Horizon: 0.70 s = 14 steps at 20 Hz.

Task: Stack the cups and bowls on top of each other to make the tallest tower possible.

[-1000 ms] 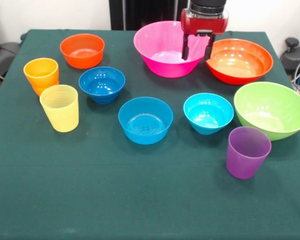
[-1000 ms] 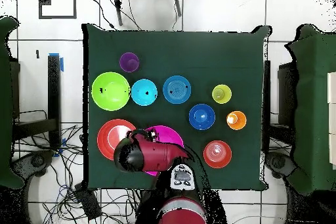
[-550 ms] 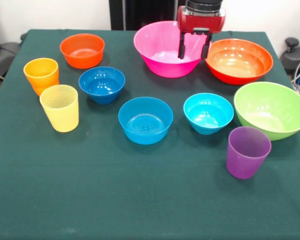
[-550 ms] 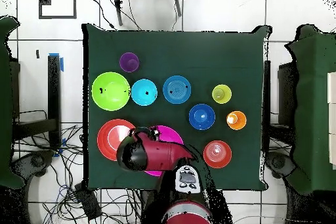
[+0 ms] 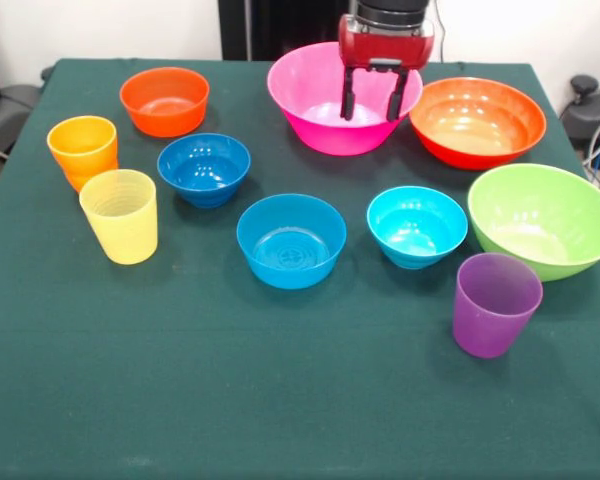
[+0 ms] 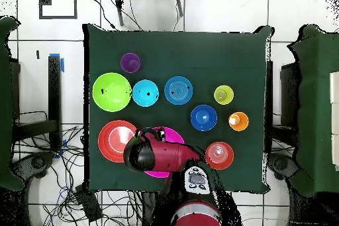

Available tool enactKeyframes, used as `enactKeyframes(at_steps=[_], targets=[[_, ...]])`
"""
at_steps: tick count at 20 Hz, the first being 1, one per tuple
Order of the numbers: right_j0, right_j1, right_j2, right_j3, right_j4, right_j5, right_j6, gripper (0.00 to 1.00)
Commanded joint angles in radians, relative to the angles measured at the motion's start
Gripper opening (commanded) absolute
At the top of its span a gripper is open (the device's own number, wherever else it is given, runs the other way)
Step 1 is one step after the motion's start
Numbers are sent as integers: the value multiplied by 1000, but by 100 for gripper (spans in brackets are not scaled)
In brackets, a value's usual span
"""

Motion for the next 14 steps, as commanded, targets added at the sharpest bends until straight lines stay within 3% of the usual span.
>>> enactKeyframes(at_steps=[1, 6, 14], targets=[[-8, 87, 77, -72, -38, 91, 73, 100], [26, 116, 60, -150, -11, 144, 67, 100], [23, 134, 82, -202, 1, 188, 76, 100]])
